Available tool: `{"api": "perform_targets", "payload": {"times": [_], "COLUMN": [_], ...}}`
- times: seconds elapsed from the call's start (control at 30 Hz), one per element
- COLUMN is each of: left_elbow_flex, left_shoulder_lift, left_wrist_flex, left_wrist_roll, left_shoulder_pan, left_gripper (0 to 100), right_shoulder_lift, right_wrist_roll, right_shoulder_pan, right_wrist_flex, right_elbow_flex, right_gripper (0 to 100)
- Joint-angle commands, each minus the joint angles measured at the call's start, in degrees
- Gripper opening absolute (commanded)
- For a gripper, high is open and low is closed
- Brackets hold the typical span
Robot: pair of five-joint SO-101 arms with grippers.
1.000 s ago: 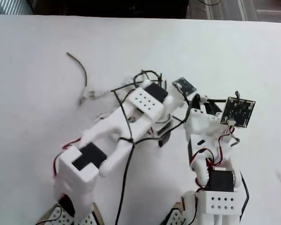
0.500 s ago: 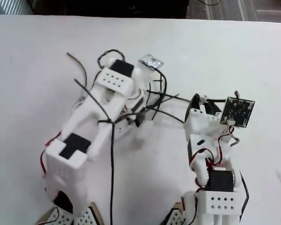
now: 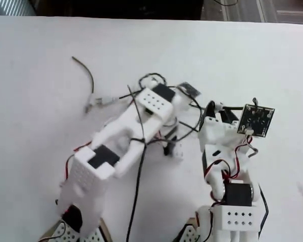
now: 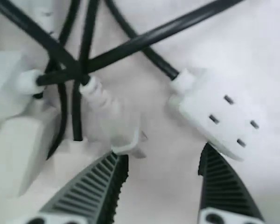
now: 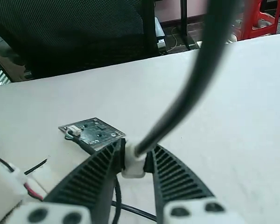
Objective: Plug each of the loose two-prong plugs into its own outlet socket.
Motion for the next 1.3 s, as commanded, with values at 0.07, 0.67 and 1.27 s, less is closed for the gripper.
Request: {"api": "perform_targets", "payload": {"times": [0.07, 0.67, 1.27], "left_elbow_flex": [-2.7, -2.4, -6.1], "left_shoulder_lift": [-3.6, -5.8, 7.7], "left_wrist_flex": [1.7, 0.7, -1.2], "left_wrist_roll": [1.9, 24.3, 25.8], "left_shoulder_pan": [4.4, 5.7, 7.7], "left_gripper": [25, 26, 14], "right_shoulder_lift": [-0.9, -1.0, -1.0], "right_wrist_roll": [-0.3, -0.2, -0.2], "right_shoulder_pan": [0.4, 6.0, 6.0], "right_wrist_flex": [-0.7, -0.7, -0.7], "right_elbow_flex": [-0.4, -2.1, -2.0], "right_gripper": [1.8, 2.0, 1.9]}}
